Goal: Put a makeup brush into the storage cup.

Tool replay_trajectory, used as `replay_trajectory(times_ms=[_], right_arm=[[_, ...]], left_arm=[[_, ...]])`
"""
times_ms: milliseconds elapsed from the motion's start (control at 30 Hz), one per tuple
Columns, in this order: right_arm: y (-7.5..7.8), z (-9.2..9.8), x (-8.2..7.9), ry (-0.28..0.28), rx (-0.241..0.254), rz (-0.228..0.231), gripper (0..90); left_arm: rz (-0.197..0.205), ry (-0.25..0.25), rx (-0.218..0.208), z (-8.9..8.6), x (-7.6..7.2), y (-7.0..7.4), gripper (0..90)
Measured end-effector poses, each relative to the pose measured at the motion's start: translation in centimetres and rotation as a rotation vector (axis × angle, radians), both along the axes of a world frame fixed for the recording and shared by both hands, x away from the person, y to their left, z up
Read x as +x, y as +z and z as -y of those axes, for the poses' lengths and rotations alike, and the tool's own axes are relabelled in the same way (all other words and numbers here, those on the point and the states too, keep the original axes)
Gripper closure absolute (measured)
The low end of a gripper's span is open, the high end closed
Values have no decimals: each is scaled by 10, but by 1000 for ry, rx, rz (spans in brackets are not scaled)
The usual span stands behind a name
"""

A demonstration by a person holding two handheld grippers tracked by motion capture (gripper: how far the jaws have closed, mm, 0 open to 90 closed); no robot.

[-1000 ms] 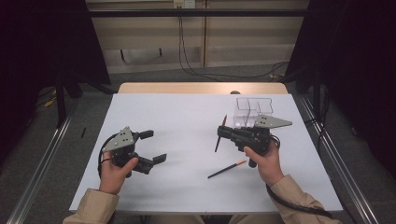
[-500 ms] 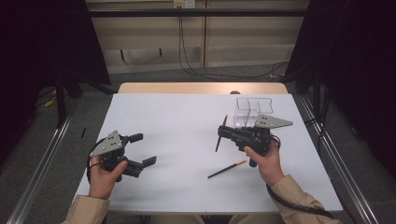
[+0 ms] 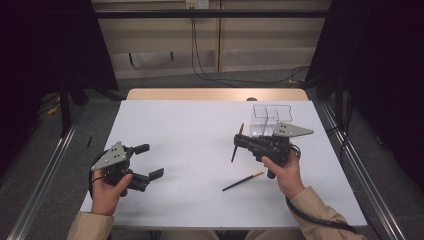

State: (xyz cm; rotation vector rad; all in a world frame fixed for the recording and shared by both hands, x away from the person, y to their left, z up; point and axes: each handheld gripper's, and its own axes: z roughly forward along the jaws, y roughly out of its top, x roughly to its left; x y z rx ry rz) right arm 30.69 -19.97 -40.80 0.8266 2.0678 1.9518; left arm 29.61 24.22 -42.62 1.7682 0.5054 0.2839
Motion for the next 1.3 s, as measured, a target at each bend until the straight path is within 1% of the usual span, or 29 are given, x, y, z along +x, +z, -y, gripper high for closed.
replay_trajectory(times_ms=[167,200,267,333,400,467,533,667,800,867,933,967,1033,1100,1300], right_arm=[[1,4,3,-11,-6,0,835],[2,5,4,-15,-10,1,835],[3,7,7,-22,-19,3,835],[4,10,9,-31,-22,5,835],[5,13,12,-45,-30,6,835],[6,17,15,-54,-30,5,835],[7,19,17,-62,-34,7,835],[13,25,21,-79,-54,25,835],[19,30,27,-98,-54,35,835],[22,34,31,-111,-62,43,835],[25,37,34,-125,-65,48,835],[26,38,36,-129,-67,51,835],[29,41,39,-138,-67,55,835],[33,45,43,-151,-70,59,835],[43,50,50,-171,-79,79,835]], left_arm=[[-2,-3,-7,0,-1,0,10],[1,2,0,-1,-1,0,12],[2,2,-1,-2,-1,0,12],[3,6,0,-3,-2,1,12],[6,7,-9,-4,-2,1,12],[7,7,-5,-5,-2,1,12],[0,2,-9,-5,-2,1,12],[0,2,-6,-4,-2,0,12],[2,-2,-4,-4,-1,0,12],[-2,-4,-4,-4,-2,0,12],[-4,-4,-7,-3,-2,0,12],[-7,-4,-15,-3,-2,-1,12],[-4,-5,-11,-3,-2,0,12],[-6,-4,-17,-2,-2,-1,12],[-7,-1,-16,-2,-2,-1,12]])
